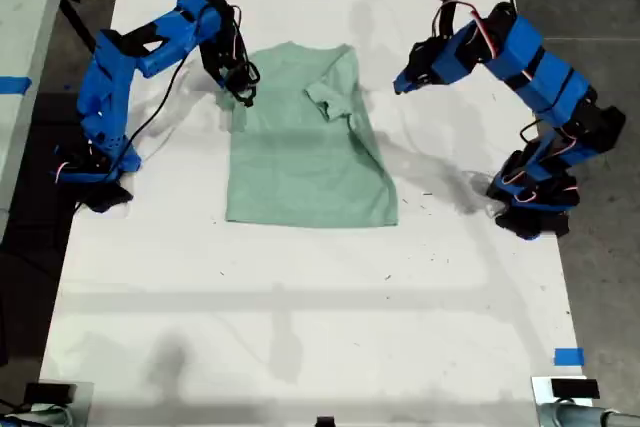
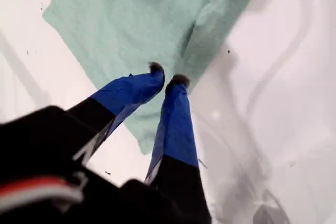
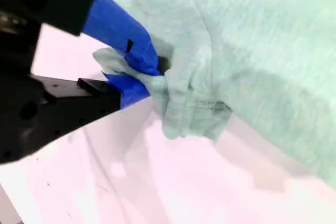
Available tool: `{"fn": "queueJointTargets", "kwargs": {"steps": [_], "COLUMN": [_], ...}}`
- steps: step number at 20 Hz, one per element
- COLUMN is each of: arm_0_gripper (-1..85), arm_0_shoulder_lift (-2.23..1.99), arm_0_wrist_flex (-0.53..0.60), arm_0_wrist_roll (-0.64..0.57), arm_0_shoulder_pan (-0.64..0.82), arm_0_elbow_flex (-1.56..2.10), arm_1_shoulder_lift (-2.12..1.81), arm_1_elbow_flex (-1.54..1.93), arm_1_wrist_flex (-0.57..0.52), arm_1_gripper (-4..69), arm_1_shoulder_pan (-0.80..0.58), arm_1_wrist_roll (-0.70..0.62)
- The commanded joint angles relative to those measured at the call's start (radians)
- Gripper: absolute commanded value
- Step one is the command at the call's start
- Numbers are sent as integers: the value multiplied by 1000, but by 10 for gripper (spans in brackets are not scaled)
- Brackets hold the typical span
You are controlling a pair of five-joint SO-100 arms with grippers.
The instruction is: Fold t-shirt
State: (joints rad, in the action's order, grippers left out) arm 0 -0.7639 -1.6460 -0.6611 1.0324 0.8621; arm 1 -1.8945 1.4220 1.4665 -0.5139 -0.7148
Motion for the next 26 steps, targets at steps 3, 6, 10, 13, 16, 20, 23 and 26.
{"fn": "queueJointTargets", "kwargs": {"steps": [3, 6, 10, 13, 16, 20, 23, 26], "arm_0_gripper": [-1, -1, -1, -1, 24, 339, 344, 340], "arm_0_shoulder_lift": [-239, -285, -253, -213, -141, -160, -348, -551], "arm_0_wrist_flex": [-55, -51, 84, 273, 368, 442, 347, 206], "arm_0_wrist_roll": [9, 2, 23, 17, 12, -173, -195, -170], "arm_0_shoulder_pan": [9, -35, -170, -272, -299, -379, -466, -588], "arm_0_elbow_flex": [-2, -23, -98, -121, -127, -126, -72, 54], "arm_1_shoulder_lift": [-133, -175, -242, -291, -364, -439, -445, -443], "arm_1_elbow_flex": [101, 155, 236, 310, 388, 520, 678, 815], "arm_1_wrist_flex": [-60, -64, -72, -75, -78, -141, -273, -407], "arm_1_gripper": [46, 45, 42, 38, 40, 48, 106, 208], "arm_1_shoulder_pan": [-15, -21, -20, -3, 12, 54, 155, 265], "arm_1_wrist_roll": [18, 23, 48, 71, 98, 126, 158, 198]}}
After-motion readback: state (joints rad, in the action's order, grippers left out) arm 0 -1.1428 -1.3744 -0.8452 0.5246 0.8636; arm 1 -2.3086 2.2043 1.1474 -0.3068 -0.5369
